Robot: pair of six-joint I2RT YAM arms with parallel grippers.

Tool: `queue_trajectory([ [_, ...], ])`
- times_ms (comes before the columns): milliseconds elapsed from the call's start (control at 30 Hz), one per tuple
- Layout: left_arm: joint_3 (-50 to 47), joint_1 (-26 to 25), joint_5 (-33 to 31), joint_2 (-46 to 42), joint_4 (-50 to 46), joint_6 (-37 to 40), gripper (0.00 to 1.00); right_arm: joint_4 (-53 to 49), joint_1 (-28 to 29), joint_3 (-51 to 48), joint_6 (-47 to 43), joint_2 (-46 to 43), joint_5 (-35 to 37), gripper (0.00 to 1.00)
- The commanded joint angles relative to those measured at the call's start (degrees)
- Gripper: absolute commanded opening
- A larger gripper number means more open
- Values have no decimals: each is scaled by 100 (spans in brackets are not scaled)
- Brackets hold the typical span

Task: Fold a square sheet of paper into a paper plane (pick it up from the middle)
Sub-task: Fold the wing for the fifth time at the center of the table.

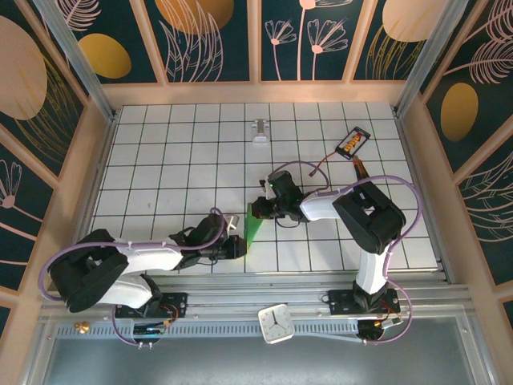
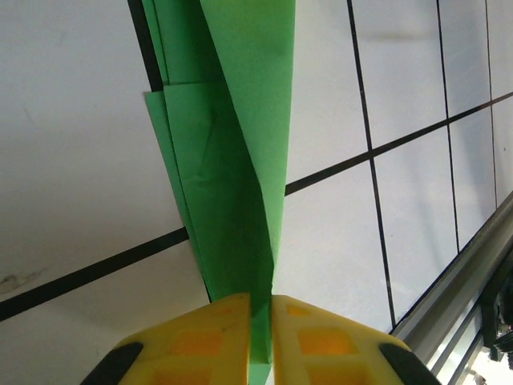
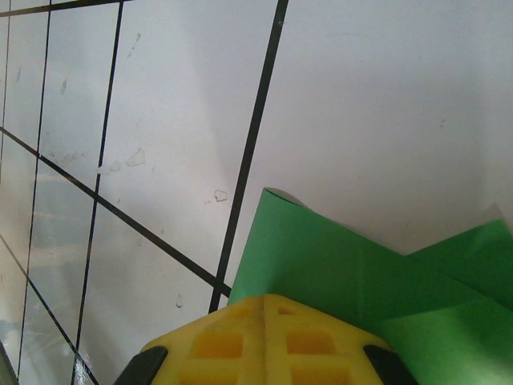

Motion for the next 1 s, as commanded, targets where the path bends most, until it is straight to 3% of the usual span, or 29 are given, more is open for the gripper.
queue_trajectory([
  [0, 161, -84, -214, -125, -713, 178, 18, -174, -58, -72, -57, 251, 152, 0],
  [267, 393, -229, -334, -72, -941, 363, 22, -160, -65, -70, -66, 273, 125, 0],
  [633, 491, -264, -260, 88, -957, 436, 6, -134, -65, -97, -39, 256, 125, 0],
  [967, 47, -263, 434, 168, 138, 306, 1, -114, -66, -90, -39, 294, 91, 0],
])
